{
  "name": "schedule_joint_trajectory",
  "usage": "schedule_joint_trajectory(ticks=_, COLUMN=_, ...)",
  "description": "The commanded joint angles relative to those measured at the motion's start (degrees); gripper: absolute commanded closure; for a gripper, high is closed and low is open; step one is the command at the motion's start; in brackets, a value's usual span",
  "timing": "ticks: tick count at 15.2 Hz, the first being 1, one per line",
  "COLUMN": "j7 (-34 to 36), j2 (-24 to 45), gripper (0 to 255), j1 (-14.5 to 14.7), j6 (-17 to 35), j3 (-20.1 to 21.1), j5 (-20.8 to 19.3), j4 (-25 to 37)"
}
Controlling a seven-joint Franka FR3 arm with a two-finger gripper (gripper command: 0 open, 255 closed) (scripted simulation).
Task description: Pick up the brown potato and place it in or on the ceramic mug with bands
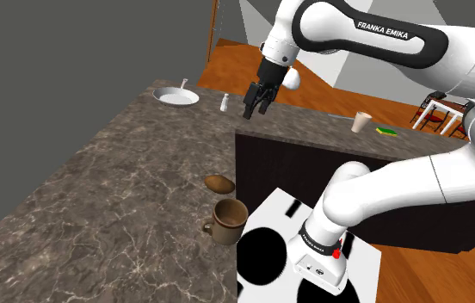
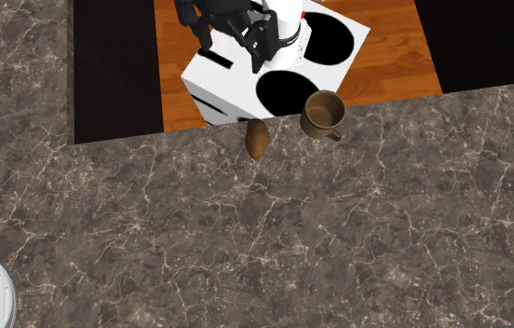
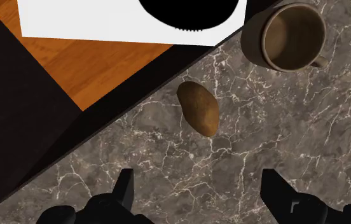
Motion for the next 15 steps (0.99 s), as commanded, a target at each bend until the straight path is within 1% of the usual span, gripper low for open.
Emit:
schedule_joint_trajectory(ticks=1, j7=0.0, j2=0.0, gripper=0, j1=0.0, j6=0.0, j3=0.0, j5=0.0, j4=0.0)
schedule_joint_trajectory(ticks=8, j7=2.6, j2=5.6, gripper=0, j1=1.0, j6=11.5, j3=5.2, j5=0.1, j4=-8.0)
schedule_joint_trajectory(ticks=15, j7=6.2, j2=15.3, gripper=0, j1=1.4, j6=23.8, j3=10.5, j5=-0.8, j4=-12.9)
